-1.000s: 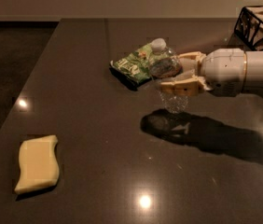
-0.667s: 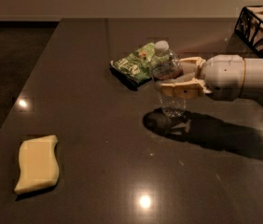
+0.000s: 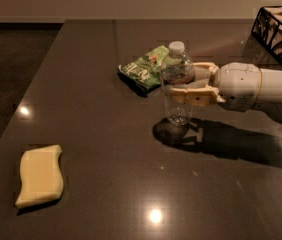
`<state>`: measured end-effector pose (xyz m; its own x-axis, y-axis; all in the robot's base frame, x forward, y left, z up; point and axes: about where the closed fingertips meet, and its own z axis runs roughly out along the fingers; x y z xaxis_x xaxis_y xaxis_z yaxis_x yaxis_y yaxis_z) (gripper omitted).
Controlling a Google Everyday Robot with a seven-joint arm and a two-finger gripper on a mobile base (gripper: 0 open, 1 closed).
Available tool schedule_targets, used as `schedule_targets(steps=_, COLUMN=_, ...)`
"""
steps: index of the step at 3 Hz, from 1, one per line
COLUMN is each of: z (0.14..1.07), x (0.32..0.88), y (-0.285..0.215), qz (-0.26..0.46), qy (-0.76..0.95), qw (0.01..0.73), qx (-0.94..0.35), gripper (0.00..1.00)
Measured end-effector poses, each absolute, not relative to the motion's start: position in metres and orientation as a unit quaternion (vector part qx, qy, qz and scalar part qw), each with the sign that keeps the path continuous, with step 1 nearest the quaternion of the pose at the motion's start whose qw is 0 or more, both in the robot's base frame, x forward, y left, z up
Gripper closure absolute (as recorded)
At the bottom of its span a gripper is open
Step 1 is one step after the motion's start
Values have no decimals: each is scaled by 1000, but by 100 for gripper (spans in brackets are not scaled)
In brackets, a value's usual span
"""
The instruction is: Place water bottle upright
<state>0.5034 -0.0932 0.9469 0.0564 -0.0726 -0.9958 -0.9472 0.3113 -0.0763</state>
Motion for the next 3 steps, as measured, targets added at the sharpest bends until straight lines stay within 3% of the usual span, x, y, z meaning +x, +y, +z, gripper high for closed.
schedule_targets(steps=3, z=937, x=503, y=-94, qz=408, qy=541, qw=571, qx=-464, gripper=97)
